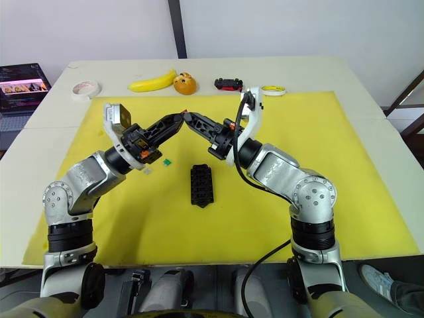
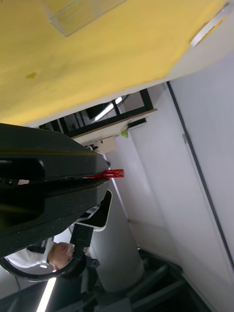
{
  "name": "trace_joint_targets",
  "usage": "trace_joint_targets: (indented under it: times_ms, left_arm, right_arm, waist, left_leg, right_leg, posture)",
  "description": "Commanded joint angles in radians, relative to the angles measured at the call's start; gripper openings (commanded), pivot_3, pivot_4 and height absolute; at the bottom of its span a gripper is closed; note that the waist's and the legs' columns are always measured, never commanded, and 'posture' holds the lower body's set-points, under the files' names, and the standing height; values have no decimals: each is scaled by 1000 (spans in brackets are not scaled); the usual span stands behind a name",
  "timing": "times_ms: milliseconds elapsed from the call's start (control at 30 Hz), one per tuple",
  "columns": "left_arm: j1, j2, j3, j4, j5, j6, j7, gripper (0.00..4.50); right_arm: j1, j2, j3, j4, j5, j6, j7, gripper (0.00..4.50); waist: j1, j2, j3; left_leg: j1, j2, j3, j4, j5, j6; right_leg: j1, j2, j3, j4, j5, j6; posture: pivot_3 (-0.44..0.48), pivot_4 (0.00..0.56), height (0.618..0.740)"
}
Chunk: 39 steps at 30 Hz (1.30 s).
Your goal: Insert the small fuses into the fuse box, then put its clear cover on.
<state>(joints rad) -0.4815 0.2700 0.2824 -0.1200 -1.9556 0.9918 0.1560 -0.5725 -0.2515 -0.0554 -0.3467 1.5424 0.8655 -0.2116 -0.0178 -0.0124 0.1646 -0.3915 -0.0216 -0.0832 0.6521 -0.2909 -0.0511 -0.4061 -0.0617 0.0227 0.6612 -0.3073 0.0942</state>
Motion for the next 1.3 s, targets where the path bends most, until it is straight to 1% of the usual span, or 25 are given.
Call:
trace_joint_targets:
  times_ms: [33,267,533,633,700,733,767,833,867,933,1000,1067,1133,1200,1267,1300]
  left_arm:
    - [-4,-3,-11,-18,-17,-12,-6,0]
    - [1,2,-21,-20,-17,-17,-6,0]
    - [7,49,-47,-10,-17,-8,-6,0]
    - [2,78,-29,2,-17,11,-40,1058]
    - [-5,147,-28,16,-17,44,-69,2026]
    - [-13,213,-26,32,-10,85,-114,2648]
    - [-24,276,-25,42,15,130,-178,3179]
    - [-48,396,-38,32,129,212,-356,4128]
    - [-58,442,-55,14,201,231,-450,4421]
    - [-73,524,-112,-35,377,213,-660,4421]
    - [-76,618,-216,-104,611,97,-906,4421]
    - [-76,678,-313,-142,808,-39,-1101,4421]
    - [-70,698,-377,-147,962,-176,-1233,4421]
    - [-49,703,-424,-147,1104,-323,-1335,4421]
    - [-17,690,-447,-143,1217,-460,-1396,4421]
    - [-2,673,-448,-142,1254,-507,-1401,4421]
  right_arm:
    - [-30,2,-4,-23,26,-11,2,14]
    - [-33,10,-9,-27,58,-20,-10,14]
    - [-28,10,-25,-28,118,-38,-37,14]
    - [-24,-5,-29,-35,134,-37,-36,0]
    - [-23,-28,-30,-46,148,-31,-27,0]
    - [-27,-60,-33,-56,156,-13,-6,0]
    - [-31,-98,-33,-64,158,9,23,0]
    - [-42,-190,-25,-84,130,61,110,0]
    - [-44,-229,-19,-92,116,80,152,0]
    - [-47,-306,-4,-111,65,114,248,0]
    - [-43,-399,27,-156,-43,143,396,0]
    - [-44,-475,63,-190,-149,146,534,0]
    - [-49,-533,104,-213,-257,122,655,0]
    - [-60,-572,140,-227,-351,98,750,0]
    - [-68,-603,183,-245,-452,64,835,0]
    - [-68,-616,207,-254,-500,48,872,0]
  waist:
    - [0,0,0]
    - [0,0,0]
    - [-1,0,0]
    - [-1,0,0]
    - [-3,0,0]
    - [-5,0,0]
    - [-5,0,0]
    - [-5,1,1]
    - [-5,2,1]
    - [-3,2,2]
    - [-1,2,2]
    - [-2,3,2]
    - [0,3,3]
    - [-2,3,3]
    - [-3,4,4]
    - [-1,4,4]
  left_leg:
    - [0,0,0,0,0,0]
    - [0,0,0,0,0,0]
    - [0,0,0,0,0,0]
    - [0,0,0,0,0,1]
    - [0,0,0,0,0,1]
    - [0,0,0,0,-1,1]
    - [0,0,1,0,-1,2]
    - [0,0,1,-1,-1,2]
    - [0,-2,1,-1,-1,3]
    - [0,-3,1,-1,-1,3]
    - [0,-4,2,-2,-2,3]
    - [0,-3,2,-3,-1,3]
    - [0,-2,2,-4,-1,3]
    - [0,0,2,-4,-1,3]
    - [0,1,3,-4,-2,3]
    - [0,2,3,-4,-2,3]
  right_leg:
    - [0,0,0,0,0,0]
    - [0,0,0,0,0,0]
    - [0,0,0,0,0,0]
    - [0,0,0,0,0,0]
    - [0,0,0,0,0,0]
    - [-1,1,0,1,0,0]
    - [-2,1,0,2,0,0]
    - [-2,2,0,2,0,0]
    - [-2,3,0,2,0,0]
    - [-2,3,0,2,-1,0]
    - [-2,4,0,1,-1,0]
    - [-1,4,0,-1,-1,0]
    - [-1,4,0,-2,-1,0]
    - [-2,5,1,-2,-1,-1]
    - [-2,5,1,-2,-1,-1]
    - [-2,4,1,-2,-1,-1]
  posture:
    - [0,150,740]
    - [0,150,740]
    - [0,150,740]
    - [0,150,740]
    - [0,150,740]
    - [0,150,740]
    - [0,150,740]
    - [0,150,740]
    - [0,150,740]
    - [0,150,740]
    - [0,150,740]
    - [0,150,740]
    - [0,150,740]
    - [0,150,740]
    - [0,150,740]
    - [0,150,740]
